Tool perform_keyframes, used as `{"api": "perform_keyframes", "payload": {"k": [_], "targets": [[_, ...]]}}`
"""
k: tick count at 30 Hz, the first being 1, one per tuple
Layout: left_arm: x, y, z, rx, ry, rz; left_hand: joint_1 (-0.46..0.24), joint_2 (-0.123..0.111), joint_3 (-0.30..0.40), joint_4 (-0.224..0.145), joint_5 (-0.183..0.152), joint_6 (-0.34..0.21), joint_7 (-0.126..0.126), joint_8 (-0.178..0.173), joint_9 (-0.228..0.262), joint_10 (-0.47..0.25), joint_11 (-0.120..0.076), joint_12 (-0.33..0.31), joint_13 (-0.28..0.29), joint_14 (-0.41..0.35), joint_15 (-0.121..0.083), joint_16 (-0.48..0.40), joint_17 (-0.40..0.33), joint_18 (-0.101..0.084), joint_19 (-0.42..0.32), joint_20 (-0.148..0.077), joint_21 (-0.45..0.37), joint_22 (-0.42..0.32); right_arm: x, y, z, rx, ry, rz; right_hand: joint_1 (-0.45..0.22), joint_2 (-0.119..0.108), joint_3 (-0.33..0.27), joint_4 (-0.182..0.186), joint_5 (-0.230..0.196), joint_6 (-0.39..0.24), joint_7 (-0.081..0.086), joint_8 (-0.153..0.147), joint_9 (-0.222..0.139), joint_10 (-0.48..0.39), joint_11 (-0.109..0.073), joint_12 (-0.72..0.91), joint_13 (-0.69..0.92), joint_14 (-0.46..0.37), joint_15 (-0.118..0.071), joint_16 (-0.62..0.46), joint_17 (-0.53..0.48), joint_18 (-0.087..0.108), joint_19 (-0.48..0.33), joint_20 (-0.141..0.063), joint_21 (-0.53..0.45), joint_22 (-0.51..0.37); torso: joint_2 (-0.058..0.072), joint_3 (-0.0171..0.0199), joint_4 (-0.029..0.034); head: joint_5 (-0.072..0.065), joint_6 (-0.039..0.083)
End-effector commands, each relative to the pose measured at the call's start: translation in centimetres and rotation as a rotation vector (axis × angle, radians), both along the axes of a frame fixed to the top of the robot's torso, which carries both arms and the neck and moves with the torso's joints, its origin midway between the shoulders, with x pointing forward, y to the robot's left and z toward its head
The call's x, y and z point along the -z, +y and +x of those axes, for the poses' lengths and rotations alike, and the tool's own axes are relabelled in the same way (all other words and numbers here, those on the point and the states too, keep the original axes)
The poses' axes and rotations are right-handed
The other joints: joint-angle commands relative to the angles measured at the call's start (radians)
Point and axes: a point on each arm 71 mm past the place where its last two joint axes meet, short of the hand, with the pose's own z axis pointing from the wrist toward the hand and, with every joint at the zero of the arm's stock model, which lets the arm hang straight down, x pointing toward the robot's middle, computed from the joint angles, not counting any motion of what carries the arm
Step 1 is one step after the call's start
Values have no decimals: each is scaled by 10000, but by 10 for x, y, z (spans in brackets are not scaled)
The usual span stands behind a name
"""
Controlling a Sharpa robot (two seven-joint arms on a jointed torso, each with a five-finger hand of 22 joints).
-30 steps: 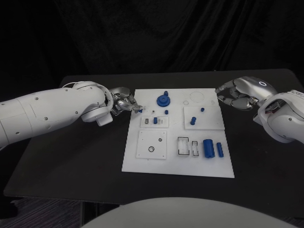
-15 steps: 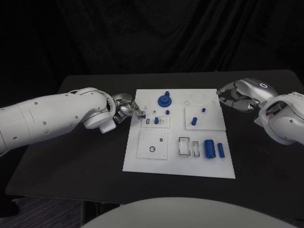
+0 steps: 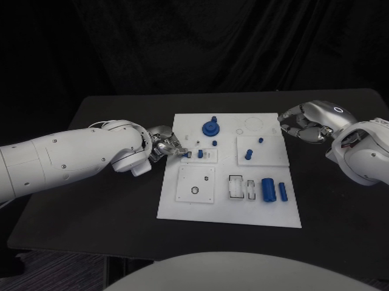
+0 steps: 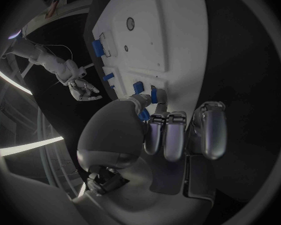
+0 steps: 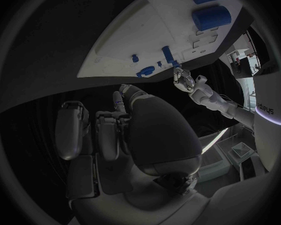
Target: Assemble the parts on the task board
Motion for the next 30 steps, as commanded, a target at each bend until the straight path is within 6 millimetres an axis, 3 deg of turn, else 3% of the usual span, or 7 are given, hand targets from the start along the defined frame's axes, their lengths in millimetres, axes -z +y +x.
{"api": "perform_keyframes", "payload": {"k": [1,11,30], "targets": [[-1,-4,0,143,-658,261,-94,-2,107,-54,-16,-9,-66,5,196,1026,-13,-43,2629,1038,-36,26,2633,116,-51,-15,-16,1977,1,-1,0,163,79,14,-46,3,76,-5,39,71,-12,-51,-11,1059,36,25,2631,1009,53,-53,2492,-36,146,24,-65,1963,17,1,-15,7,1],[3,-8,-1,289,-739,327,-112,12,147,-64,-88,-21,-60,6,199,1026,-10,-43,2629,1038,-34,26,2633,115,-46,-13,-12,1979,2,-2,0,174,106,4,-46,3,76,-5,39,71,-12,-51,-11,1059,36,25,2631,1009,53,-53,2492,-36,146,24,-65,1963,32,-27,-2,19,1],[6,-10,-6,720,-600,995,-180,-1,182,-77,-201,34,-65,47,211,1026,-10,-43,2629,1038,-35,26,2633,99,6,-10,48,2002,2,-3,-1,228,170,-23,-62,-5,112,-19,59,79,-5,-55,-17,1059,40,25,2631,1005,55,-69,2478,-34,141,24,-79,1959,23,-24,-4,13,1]]}}
